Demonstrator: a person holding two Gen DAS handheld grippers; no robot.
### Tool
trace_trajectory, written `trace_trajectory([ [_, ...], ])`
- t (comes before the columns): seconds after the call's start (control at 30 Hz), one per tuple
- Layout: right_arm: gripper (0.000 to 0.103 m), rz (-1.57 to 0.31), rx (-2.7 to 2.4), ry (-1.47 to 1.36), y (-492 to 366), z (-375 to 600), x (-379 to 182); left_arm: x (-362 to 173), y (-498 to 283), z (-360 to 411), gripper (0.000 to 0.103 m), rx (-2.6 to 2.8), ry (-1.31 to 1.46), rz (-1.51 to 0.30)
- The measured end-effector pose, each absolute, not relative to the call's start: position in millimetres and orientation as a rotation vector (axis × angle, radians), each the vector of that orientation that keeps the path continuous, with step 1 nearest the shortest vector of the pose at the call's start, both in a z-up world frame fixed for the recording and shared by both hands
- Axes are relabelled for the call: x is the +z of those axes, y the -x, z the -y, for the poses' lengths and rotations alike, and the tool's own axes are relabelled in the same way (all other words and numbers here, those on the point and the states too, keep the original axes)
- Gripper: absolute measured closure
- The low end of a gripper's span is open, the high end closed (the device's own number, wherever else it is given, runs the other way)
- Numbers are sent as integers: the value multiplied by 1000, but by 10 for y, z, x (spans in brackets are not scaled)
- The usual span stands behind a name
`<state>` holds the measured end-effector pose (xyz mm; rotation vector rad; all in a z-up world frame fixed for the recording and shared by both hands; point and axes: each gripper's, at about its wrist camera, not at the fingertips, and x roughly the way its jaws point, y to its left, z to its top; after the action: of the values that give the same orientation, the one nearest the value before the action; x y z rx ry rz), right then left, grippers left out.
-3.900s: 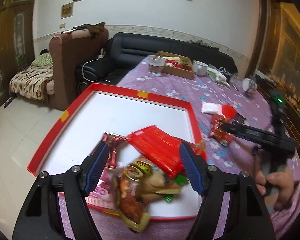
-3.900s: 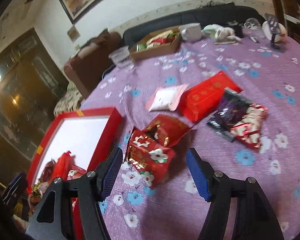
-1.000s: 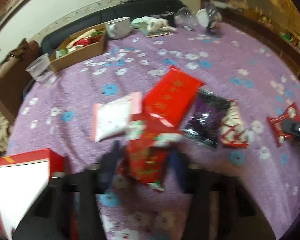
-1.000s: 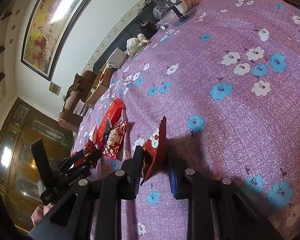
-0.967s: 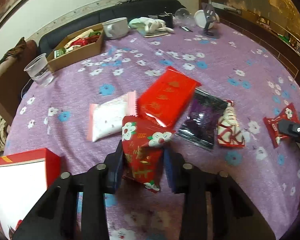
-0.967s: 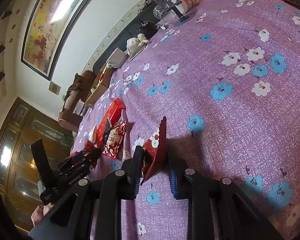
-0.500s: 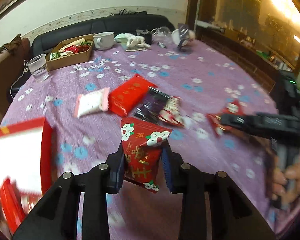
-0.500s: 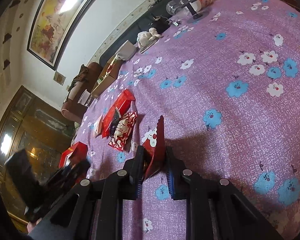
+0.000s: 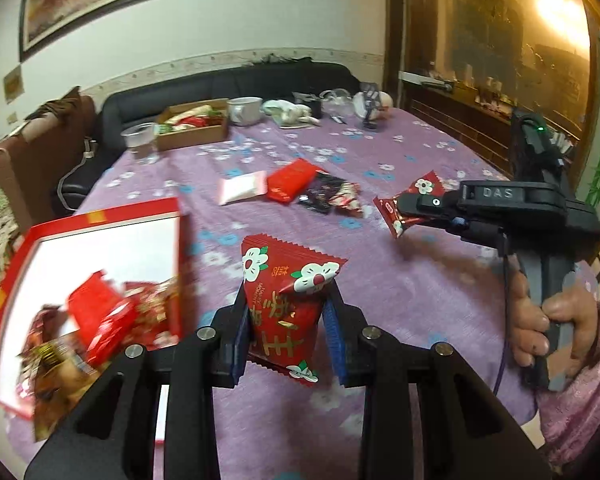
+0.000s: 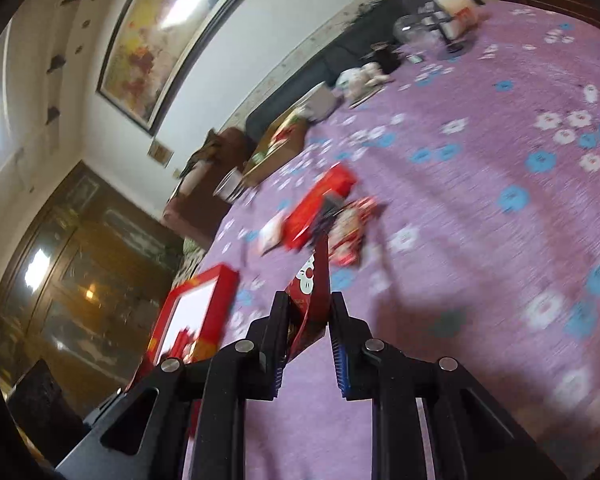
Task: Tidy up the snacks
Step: 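Carry both red packets over the tray and open both tools to release them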
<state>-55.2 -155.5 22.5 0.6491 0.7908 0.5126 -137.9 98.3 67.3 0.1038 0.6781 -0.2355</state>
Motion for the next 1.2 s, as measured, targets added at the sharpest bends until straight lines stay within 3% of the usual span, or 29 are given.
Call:
trace_trajectory([
  [1.2,83,-864,787,-364,882,-657,625,646,1490,-2370,72,38,40,-615],
])
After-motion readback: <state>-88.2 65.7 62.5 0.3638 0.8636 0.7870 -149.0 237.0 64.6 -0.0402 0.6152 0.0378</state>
